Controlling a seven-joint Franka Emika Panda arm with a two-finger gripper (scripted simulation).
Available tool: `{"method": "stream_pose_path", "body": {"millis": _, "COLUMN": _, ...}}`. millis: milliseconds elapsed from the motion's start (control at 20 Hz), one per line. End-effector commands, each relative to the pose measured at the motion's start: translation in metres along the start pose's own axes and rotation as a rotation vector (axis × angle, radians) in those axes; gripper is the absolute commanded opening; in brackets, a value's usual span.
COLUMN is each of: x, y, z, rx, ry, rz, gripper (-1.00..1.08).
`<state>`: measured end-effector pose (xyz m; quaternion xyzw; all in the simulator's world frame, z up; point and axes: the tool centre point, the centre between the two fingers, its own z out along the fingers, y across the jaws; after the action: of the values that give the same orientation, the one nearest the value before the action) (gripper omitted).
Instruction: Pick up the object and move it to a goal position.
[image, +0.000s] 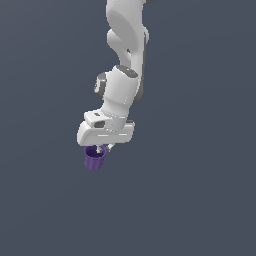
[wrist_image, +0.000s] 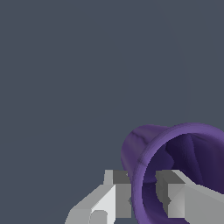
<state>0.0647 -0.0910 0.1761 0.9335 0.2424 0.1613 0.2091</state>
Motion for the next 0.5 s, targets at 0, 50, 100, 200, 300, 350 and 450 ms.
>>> {"method": "stream_pose_path", "body": {"millis": 0, "x": 0.014, "y": 0.022, "z": -0.011, "rx": -0.054, "ry": 0.015, "rz": 0.042, "gripper": -1.00}}
{"method": "stream_pose_path", "body": {"millis": 50, "x": 0.019, "y": 0.031, "z": -0.015, "rx": -0.074, "ry": 0.020, "rz": 0.059, "gripper": -1.00}}
{"method": "stream_pose_path", "body": {"millis": 100, "x": 0.024, "y": 0.040, "z": -0.020, "rx": -0.095, "ry": 0.025, "rz": 0.075, "gripper": -1.00}}
{"method": "stream_pose_path", "body": {"millis": 200, "x": 0.033, "y": 0.057, "z": -0.030, "rx": -0.137, "ry": 0.036, "rz": 0.109, "gripper": -1.00}}
{"method": "stream_pose_path", "body": {"millis": 300, "x": 0.041, "y": 0.075, "z": -0.041, "rx": -0.180, "ry": 0.046, "rz": 0.143, "gripper": -1.00}}
{"method": "stream_pose_path", "body": {"millis": 350, "x": 0.045, "y": 0.083, "z": -0.047, "rx": -0.202, "ry": 0.051, "rz": 0.160, "gripper": -1.00}}
{"method": "stream_pose_path", "body": {"millis": 450, "x": 0.053, "y": 0.101, "z": -0.060, "rx": -0.246, "ry": 0.062, "rz": 0.195, "gripper": -1.00}}
